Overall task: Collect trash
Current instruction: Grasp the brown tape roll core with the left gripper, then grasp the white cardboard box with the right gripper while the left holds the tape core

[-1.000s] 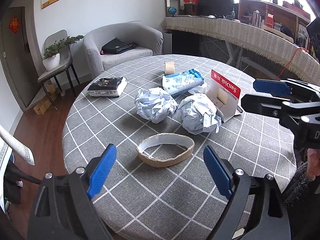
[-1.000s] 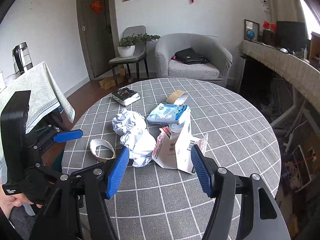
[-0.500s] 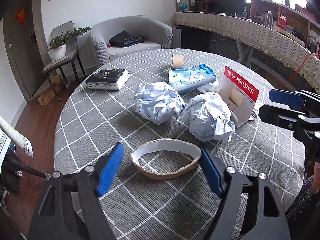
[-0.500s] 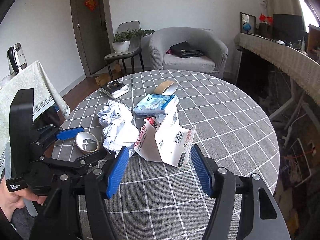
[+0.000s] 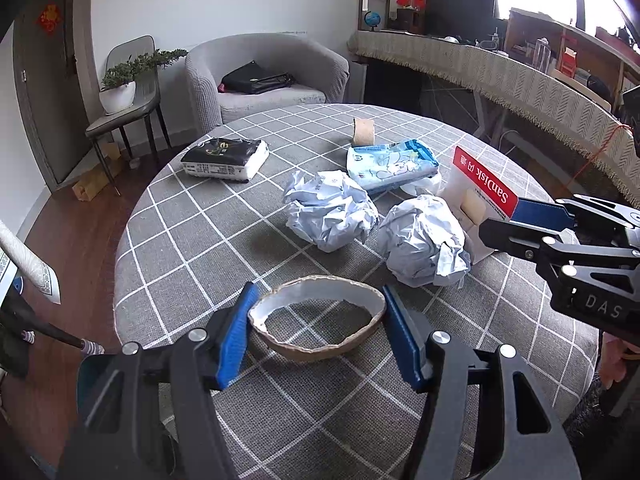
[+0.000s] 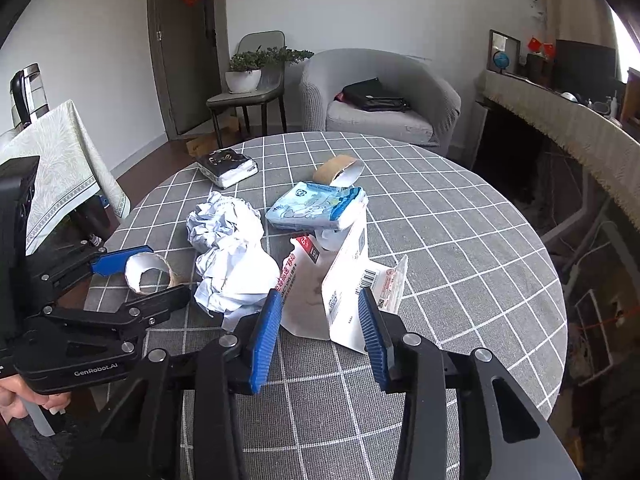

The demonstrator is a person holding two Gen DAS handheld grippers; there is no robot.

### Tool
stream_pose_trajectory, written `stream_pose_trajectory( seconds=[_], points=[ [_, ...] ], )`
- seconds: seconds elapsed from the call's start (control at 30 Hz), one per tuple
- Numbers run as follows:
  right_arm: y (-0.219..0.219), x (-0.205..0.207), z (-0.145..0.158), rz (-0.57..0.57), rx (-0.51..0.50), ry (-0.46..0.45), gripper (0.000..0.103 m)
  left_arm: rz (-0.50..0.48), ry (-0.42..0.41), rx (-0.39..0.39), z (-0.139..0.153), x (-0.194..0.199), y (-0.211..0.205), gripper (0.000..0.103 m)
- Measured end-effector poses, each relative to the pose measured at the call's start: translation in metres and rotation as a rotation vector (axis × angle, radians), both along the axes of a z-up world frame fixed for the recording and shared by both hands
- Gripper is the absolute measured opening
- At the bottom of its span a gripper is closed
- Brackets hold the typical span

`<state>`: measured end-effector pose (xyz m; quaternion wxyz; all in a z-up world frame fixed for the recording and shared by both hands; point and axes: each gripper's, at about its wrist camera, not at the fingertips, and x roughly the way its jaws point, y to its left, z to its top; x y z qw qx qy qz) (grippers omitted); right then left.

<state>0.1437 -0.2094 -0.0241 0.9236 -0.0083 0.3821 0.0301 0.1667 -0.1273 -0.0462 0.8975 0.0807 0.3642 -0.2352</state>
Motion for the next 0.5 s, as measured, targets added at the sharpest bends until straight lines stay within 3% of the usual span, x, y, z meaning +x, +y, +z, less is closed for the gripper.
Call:
stream_pose_trajectory(
  seconds=[0.5],
  points=[
    [-0.009,0.027,-0.018,-0.087,0.011,0.061,0.033,0.029,-0.022,-0.042,0.016,-0.009,0.037,0.065]
  ],
)
